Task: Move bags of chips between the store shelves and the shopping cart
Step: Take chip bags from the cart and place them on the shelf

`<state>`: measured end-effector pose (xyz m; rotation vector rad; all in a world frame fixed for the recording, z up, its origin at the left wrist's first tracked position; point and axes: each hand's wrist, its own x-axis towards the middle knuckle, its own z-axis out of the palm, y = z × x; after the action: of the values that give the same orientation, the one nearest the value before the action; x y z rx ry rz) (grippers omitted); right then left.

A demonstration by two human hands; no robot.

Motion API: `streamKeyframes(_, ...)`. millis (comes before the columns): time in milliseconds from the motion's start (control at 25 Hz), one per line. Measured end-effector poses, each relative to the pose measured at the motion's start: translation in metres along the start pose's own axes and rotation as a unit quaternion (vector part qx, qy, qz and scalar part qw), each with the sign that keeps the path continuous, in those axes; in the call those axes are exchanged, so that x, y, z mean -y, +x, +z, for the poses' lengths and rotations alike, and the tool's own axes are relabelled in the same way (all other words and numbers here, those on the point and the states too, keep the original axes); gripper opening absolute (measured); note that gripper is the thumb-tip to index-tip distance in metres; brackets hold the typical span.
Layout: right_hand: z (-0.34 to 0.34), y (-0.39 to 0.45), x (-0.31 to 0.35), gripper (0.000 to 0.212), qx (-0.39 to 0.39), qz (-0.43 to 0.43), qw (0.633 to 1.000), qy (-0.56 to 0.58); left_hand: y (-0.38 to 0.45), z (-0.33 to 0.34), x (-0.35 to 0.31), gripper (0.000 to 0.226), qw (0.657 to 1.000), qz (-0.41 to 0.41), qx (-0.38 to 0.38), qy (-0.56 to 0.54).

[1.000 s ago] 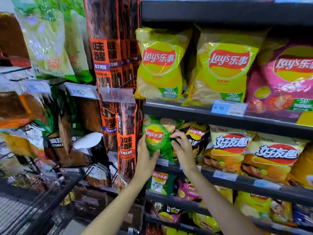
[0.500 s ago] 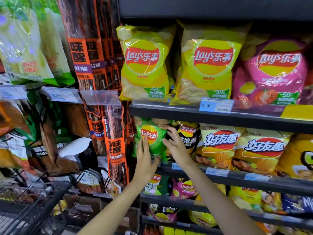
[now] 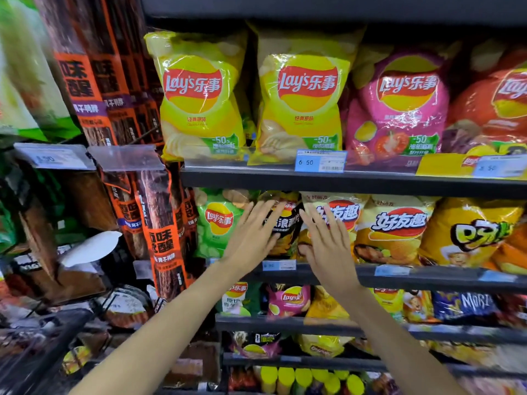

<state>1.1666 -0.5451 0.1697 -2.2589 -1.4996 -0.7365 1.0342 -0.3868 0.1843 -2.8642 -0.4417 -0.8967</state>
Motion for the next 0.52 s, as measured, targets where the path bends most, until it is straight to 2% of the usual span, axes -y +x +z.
streamKeyframes(120,0.009,-0.002,-0.011,0.100,0.078,-0.023,0.995,-0.064,0.010,0.016,0.000,0.085,0.992,-0.001,0.064,0.108)
streamKeyframes(240,0.012,0.005,-0.022,0.117,0.090,-0.034,0.992,-0.082,0.010,0.024,0.005,0.093,0.980,-0.014,0.097,0.171)
streamKeyframes(520,0.016,0.009,-0.047,0.119,0.100,-0.055,0.991,-0.070,0.013,0.023,0.004,0.092,0.970,-0.041,0.134,0.200)
